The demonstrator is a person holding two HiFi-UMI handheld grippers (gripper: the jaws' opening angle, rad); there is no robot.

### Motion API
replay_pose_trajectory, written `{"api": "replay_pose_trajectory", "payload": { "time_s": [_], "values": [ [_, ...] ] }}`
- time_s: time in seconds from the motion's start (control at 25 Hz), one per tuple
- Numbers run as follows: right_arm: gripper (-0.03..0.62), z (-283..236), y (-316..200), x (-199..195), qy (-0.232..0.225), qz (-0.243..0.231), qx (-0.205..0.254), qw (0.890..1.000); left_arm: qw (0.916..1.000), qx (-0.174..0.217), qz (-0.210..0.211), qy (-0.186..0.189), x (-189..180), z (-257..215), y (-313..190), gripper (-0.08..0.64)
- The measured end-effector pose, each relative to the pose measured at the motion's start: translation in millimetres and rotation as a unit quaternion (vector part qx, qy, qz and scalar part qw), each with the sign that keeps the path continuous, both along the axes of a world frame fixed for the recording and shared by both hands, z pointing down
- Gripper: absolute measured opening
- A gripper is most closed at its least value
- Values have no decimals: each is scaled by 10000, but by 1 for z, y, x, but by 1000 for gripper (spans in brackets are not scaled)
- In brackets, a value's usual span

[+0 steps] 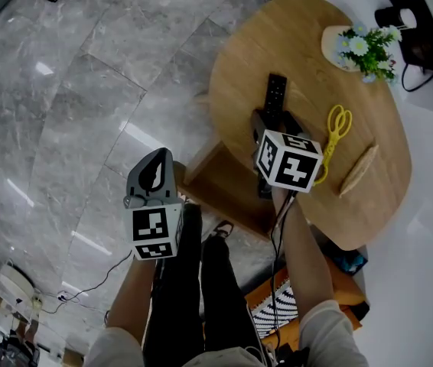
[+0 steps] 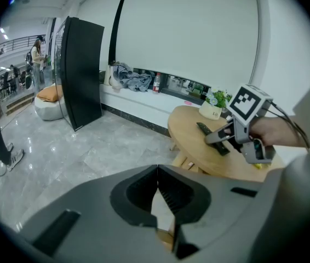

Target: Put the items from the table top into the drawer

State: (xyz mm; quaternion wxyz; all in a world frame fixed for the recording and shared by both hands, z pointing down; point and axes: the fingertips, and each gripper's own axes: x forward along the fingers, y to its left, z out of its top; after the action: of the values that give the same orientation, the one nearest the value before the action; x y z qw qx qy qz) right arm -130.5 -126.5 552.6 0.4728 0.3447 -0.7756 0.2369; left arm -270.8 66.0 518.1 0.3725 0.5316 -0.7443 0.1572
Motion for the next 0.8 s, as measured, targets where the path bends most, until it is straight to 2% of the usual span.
{"api": "replay_pose_trajectory", "payload": {
  "time_s": [0.16, 0.28, 0.6, 0.8],
  "values": [
    [255, -1, -1, -3, 51, -23, -143, 9999, 10000, -3, 3, 22, 1, 0, 1, 9],
    [200, -2, -2, -3, 15, -78, -170, 9998, 10000, -16, 28, 0, 1, 1, 4, 9],
    [187, -2, 0, 2, -26, -272, -254, 9993, 10000, -73, -52, -31, 1, 4, 11, 9],
    [187, -10, 6, 11, -108, -329, -156, 9993, 10000, -40, 2, -51, 10, 1, 10, 9]
  ]
}}
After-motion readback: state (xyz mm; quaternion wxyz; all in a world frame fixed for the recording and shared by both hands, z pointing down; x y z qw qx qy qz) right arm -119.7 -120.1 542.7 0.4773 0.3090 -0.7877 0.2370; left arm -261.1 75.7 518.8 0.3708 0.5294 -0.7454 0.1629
